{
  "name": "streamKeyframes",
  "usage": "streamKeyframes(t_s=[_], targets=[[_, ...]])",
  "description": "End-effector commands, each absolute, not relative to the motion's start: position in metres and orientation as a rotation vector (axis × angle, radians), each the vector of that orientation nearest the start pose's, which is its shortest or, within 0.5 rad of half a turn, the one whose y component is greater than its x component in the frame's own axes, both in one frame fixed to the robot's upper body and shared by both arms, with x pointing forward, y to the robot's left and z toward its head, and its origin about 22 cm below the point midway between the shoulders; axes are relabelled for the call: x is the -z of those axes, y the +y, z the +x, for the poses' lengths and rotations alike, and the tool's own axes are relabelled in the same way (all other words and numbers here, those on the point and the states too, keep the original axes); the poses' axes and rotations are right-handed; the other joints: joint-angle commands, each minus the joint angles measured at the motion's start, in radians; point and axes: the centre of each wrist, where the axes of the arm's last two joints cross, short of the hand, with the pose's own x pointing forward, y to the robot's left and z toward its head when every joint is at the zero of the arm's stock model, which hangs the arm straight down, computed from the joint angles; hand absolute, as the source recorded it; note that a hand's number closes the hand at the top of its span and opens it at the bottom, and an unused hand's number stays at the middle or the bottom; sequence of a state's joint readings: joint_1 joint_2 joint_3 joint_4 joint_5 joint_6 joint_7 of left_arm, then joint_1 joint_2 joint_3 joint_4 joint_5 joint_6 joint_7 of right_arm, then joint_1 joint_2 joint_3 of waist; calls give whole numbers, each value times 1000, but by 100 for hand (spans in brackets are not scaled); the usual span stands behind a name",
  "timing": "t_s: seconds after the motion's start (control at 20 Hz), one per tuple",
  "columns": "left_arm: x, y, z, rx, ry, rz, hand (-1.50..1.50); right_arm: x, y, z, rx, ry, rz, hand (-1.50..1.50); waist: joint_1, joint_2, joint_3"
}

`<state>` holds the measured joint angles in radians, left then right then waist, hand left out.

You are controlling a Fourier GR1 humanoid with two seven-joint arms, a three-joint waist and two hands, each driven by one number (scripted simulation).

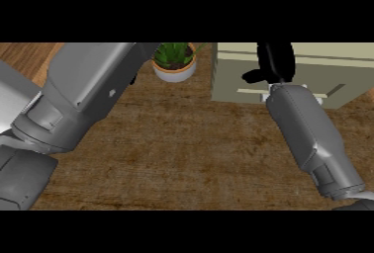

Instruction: Pick up the can, place it into the drawer and close the drawer

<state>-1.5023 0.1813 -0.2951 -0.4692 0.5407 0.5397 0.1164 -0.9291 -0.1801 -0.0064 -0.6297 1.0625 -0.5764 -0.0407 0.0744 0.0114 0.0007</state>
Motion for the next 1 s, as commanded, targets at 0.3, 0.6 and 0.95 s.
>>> streamKeyframes(t_s=[0.3,0.6,0.95], targets=[[-258,89,450,25,-1697,64,-150,-117,-172,462,-803,-1800,-1329,-150,44,-1,0],[-266,90,442,45,-1703,53,-150,-143,-169,471,-773,-1818,-1320,-150,55,1,0],[-253,110,437,21,-1687,56,-150,-135,-165,469,-673,-1940,-1155,-150,40,1,2]])
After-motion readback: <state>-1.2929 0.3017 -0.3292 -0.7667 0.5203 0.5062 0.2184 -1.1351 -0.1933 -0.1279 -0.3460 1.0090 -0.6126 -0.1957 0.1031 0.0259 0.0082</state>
